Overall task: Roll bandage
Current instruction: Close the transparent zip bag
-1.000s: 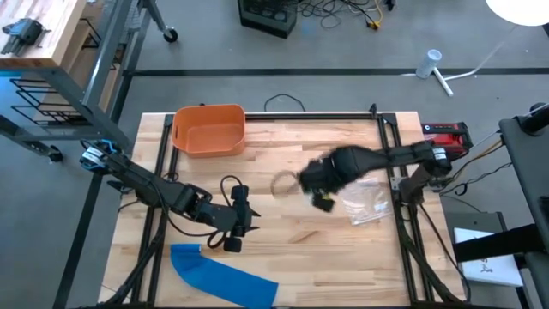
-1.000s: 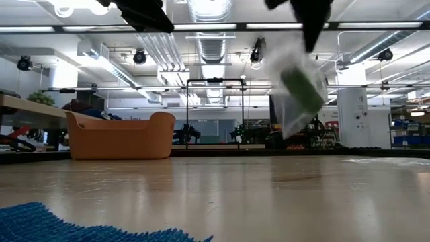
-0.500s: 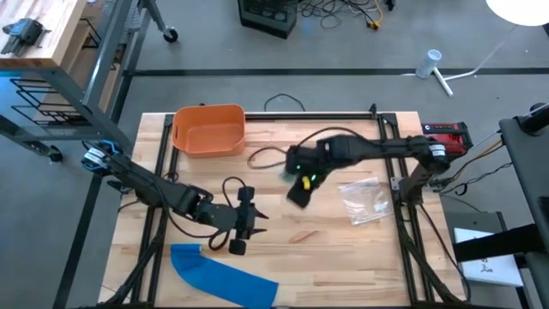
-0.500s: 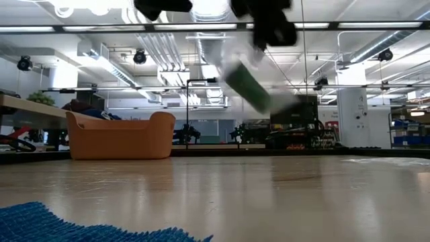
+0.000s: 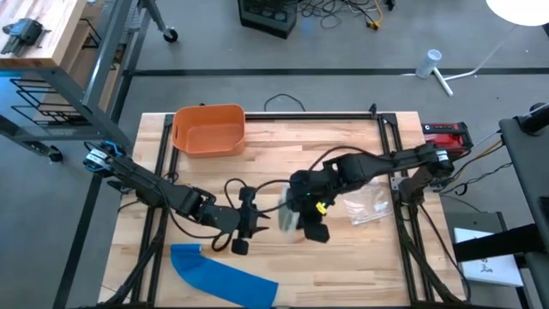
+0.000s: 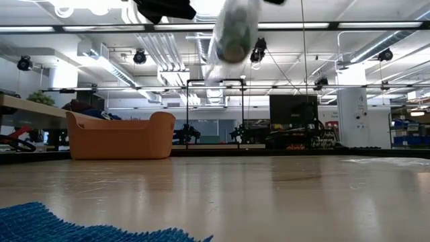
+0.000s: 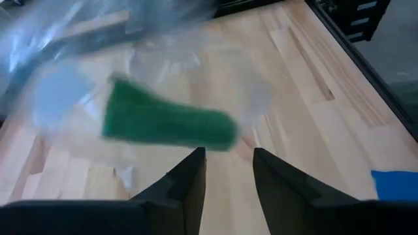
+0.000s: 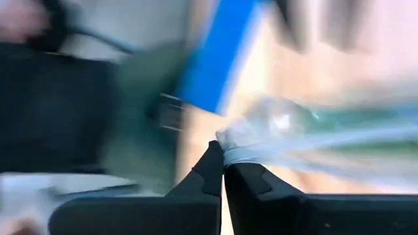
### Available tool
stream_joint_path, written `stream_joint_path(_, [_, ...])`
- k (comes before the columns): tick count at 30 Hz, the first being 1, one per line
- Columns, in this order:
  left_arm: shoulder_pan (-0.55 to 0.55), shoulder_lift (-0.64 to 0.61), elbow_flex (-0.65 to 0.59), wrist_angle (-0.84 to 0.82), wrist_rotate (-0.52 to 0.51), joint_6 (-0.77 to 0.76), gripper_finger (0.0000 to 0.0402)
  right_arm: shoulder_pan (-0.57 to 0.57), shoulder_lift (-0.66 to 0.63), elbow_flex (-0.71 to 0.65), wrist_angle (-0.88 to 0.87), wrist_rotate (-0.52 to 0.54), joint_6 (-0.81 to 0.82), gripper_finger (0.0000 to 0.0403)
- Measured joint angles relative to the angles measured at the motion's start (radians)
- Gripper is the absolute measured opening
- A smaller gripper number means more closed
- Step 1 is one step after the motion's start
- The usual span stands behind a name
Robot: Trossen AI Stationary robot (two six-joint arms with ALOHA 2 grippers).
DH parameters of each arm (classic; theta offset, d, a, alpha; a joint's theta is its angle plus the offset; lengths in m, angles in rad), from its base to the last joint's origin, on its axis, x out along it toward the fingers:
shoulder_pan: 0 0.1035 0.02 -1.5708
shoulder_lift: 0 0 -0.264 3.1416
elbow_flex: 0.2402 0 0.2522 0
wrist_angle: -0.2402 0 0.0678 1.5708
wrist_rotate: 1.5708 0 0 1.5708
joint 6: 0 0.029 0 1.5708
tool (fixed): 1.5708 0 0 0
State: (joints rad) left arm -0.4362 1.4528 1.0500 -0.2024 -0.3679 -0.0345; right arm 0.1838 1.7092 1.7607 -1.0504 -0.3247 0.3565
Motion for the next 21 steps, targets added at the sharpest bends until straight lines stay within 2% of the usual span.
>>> stream_joint_path(5, [0.000,0.000,0.000,-0.001,0.000,0.000,0.0124,-0.063,0.006,-0.003,-0.236,0.300,0.044,0.0000])
stream_joint_path(13, [0.000,0.000,0.000,-0.009,0.000,0.000,0.0140,-0.228,0.005,-0.010,-0.528,0.600,0.205,0.0000])
stream_joint_path(18, [0.000,0.000,0.000,-0.020,0.000,-0.004,0.0144,-0.336,-0.004,-0.019,-0.516,0.598,0.367,0.0000])
stream_joint_path(21, [0.000,0.000,0.000,-0.047,-0.029,-0.007,0.0142,-0.359,0.007,-0.019,-0.503,0.562,0.366,0.0000])
